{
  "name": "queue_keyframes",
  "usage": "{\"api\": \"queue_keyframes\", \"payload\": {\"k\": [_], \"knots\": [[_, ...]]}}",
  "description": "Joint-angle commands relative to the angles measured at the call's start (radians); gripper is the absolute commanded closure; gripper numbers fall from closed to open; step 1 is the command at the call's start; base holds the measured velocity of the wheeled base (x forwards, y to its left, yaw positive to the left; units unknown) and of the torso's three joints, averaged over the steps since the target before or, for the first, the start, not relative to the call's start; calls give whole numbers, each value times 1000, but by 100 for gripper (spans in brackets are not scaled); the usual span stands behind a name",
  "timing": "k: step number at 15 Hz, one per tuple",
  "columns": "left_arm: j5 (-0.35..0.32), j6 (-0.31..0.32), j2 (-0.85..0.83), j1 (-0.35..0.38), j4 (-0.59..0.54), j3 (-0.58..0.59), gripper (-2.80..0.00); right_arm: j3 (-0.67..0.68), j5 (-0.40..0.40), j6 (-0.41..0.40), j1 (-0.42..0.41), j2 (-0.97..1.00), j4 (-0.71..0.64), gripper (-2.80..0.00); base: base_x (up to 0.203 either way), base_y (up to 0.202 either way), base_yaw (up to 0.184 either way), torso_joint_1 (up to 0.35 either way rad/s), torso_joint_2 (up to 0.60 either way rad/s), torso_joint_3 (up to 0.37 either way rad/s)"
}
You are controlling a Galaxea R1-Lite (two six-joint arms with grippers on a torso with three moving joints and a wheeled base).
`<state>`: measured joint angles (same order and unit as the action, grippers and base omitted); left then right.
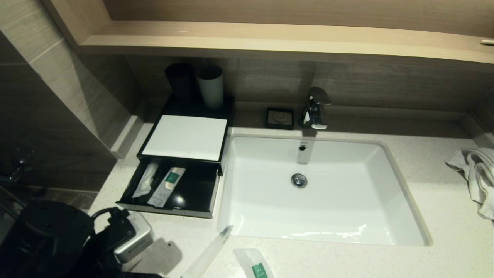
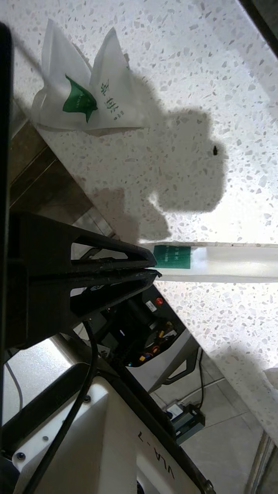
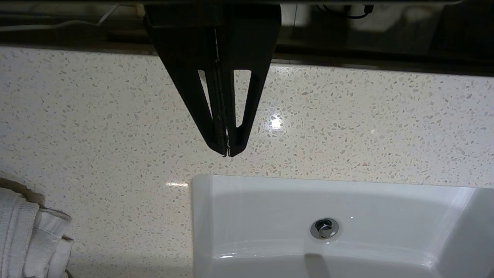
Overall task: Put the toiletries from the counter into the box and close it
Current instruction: Pick up the bathroom toiletry
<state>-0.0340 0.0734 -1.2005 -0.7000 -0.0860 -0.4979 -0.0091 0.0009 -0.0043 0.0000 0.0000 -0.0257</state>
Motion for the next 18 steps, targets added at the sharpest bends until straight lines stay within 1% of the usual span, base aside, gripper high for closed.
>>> {"api": "queue_keyframes", "payload": {"k": [1,3,5,6,8,10,13,15,18], "knots": [[-1,0,47,1,53,77,0,0,1,0,0,0,0,0,0,0,0,0,0,0],[-1,-7,74,3,149,157,0,0,1,0,0,0,0,0,0,0,0,0,0,0],[-8,-46,83,4,225,215,0,0,1,0,0,0,0,0,0,0,0,0,0,0],[-19,-67,85,4,258,237,0,0,1,0,0,0,0,0,0,0,0,0,0,0],[-43,-76,92,5,309,277,0,0,-1,0,0,0,0,0,0,0,0,0,0,0],[-52,-76,93,5,348,305,0,0,-1,0,0,0,0,0,0,0,0,0,0,0],[-50,-77,105,7,361,340,0,0,1,0,0,0,0,0,0,0,0,0,0,0],[-52,-78,105,8,395,377,0,0,1,0,0,0,0,0,0,0,0,0,0,0],[-69,-105,105,7,468,411,0,0,0,0,0,0,0,0,0,0,0,0,0,0]]}}
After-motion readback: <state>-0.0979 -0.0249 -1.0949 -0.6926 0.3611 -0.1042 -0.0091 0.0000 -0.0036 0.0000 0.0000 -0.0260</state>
